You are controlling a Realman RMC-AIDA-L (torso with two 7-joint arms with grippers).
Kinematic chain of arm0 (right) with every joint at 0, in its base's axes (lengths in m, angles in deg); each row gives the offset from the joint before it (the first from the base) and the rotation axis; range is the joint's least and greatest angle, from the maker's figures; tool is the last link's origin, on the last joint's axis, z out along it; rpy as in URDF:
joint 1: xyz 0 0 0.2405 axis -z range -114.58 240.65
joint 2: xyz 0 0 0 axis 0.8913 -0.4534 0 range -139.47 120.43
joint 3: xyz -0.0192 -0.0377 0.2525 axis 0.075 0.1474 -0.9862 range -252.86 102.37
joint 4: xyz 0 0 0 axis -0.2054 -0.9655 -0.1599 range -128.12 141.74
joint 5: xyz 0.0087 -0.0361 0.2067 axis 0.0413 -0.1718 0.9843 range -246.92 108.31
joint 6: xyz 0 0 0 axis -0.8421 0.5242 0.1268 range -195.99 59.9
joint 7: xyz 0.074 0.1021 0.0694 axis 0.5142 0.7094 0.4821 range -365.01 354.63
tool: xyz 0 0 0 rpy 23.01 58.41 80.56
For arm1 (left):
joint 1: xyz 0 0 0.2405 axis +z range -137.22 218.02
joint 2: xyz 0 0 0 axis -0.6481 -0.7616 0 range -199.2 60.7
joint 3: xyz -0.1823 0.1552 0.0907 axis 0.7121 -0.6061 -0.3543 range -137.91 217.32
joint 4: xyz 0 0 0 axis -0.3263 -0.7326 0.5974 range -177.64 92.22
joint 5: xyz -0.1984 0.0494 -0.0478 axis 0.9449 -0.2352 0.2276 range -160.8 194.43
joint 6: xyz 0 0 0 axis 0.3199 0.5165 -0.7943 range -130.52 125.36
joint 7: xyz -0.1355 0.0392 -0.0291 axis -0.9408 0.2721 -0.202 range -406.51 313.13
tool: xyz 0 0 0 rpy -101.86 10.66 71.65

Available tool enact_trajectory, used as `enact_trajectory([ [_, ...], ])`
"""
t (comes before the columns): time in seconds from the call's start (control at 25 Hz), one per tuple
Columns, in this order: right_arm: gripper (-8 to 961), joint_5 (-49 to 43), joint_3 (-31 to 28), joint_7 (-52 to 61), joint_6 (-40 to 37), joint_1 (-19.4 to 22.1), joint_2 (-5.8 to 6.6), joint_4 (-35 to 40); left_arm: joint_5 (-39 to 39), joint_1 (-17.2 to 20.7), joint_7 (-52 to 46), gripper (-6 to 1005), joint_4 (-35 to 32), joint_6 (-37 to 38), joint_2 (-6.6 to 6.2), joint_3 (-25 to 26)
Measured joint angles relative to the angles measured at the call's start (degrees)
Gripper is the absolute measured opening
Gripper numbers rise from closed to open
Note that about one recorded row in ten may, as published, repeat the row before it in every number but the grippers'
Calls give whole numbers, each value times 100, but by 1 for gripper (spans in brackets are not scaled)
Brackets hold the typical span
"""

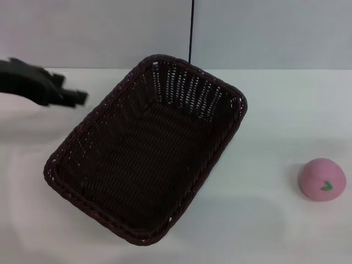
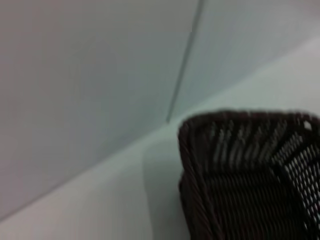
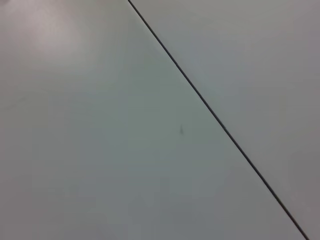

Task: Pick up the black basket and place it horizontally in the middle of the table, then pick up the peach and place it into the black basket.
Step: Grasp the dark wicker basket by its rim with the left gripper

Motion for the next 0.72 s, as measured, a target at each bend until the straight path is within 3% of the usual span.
enact_trajectory([
  [0.12, 701, 8, -4, 0, 35, 14, -3, -7, -177, -25, -157, 657, -47, -41, 4, -287],
  [0.16, 701, 8, -5, -2, 52, 19, -2, -15, -350, -72, -292, 656, -38, -145, 18, -609],
  [0.4, 700, 10, -6, -57, 230, -51, 4, 6, -616, -134, -400, 652, 349, -615, 31, -1097],
  [0.72, 700, -12, -6, -63, 392, -69, 8, 17, -684, -160, -411, 647, 821, -897, 26, -1297],
])
